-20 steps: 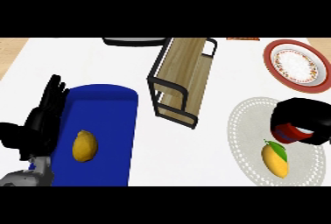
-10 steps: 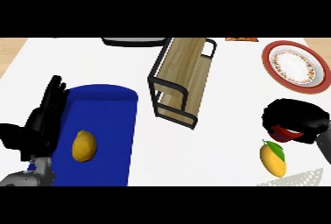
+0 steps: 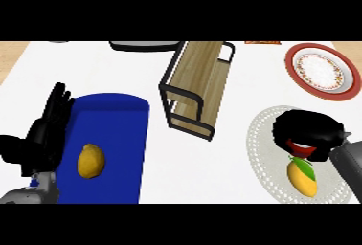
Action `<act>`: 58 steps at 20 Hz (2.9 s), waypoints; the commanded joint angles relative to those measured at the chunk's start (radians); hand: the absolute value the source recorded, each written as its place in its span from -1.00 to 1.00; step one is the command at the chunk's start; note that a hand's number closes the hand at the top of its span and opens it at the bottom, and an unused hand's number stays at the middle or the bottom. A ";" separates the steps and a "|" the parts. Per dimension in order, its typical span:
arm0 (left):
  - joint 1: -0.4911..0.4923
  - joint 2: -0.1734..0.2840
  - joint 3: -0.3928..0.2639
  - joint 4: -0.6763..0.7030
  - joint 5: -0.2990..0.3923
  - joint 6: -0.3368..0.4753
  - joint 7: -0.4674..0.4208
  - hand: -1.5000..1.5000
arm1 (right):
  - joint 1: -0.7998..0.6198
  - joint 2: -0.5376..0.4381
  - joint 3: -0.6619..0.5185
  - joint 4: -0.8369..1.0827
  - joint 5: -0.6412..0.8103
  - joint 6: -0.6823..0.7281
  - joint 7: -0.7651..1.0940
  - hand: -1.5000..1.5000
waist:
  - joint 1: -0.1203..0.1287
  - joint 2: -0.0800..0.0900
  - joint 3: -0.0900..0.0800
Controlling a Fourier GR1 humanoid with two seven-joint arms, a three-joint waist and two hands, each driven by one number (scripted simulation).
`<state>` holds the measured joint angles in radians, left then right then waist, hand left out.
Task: Pick the can from the placemat and place it in the tiered shelf
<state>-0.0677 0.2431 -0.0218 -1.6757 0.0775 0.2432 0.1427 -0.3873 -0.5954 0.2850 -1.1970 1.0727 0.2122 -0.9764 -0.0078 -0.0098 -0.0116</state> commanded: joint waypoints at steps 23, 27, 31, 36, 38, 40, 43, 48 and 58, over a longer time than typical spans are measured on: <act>-0.003 -0.031 -0.002 -0.019 -0.022 -0.028 0.028 0.00 | -0.355 -0.010 -0.366 -0.165 -0.939 0.521 0.724 1.00 | 0.018 0.010 0.011; 0.030 -0.026 0.031 0.000 -0.007 -0.062 -0.018 0.00 | -0.409 0.037 -0.379 -0.140 -0.949 0.514 0.779 1.00 | 0.016 0.010 0.011; 0.008 -0.045 0.013 -0.001 -0.034 -0.041 -0.009 0.00 | -0.447 0.162 -0.297 -0.032 -0.833 0.386 0.762 1.00 | 0.022 0.012 0.011; -0.011 -0.030 0.043 -0.023 -0.025 -0.056 0.023 0.00 | -0.554 0.222 -0.298 0.142 -0.772 0.312 0.687 1.00 | 0.027 0.014 0.011; 0.011 -0.052 0.018 -0.039 -0.050 -0.038 0.029 0.00 | -0.592 0.279 -0.301 0.149 -0.772 0.272 0.750 1.00 | 0.024 0.012 0.011; -0.022 -0.063 0.018 0.013 -0.072 -0.033 -0.005 0.00 | -0.558 0.269 -0.298 0.210 -0.733 0.242 0.625 1.00 | 0.022 0.013 0.012; -0.025 0.002 0.090 -0.004 0.000 -0.109 0.027 0.00 | -0.650 0.279 -0.318 0.332 -0.718 0.228 0.609 1.00 | 0.027 0.014 0.011; -0.017 -0.055 0.043 -0.008 -0.046 -0.071 0.015 0.00 | -0.680 0.392 -0.253 0.384 -0.630 0.109 0.574 1.00 | 0.028 0.014 0.011; -0.012 -0.043 0.067 -0.002 -0.037 -0.092 0.008 0.00 | -0.734 0.444 -0.318 0.578 -0.665 0.145 0.602 -1.00 | 0.036 0.018 0.011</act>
<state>-0.0923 0.1942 0.0295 -1.6837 0.0321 0.1635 0.1690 -1.1329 -0.2301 -0.0442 -0.6982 0.4044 0.3821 -0.3565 0.0144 -0.0138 -0.0034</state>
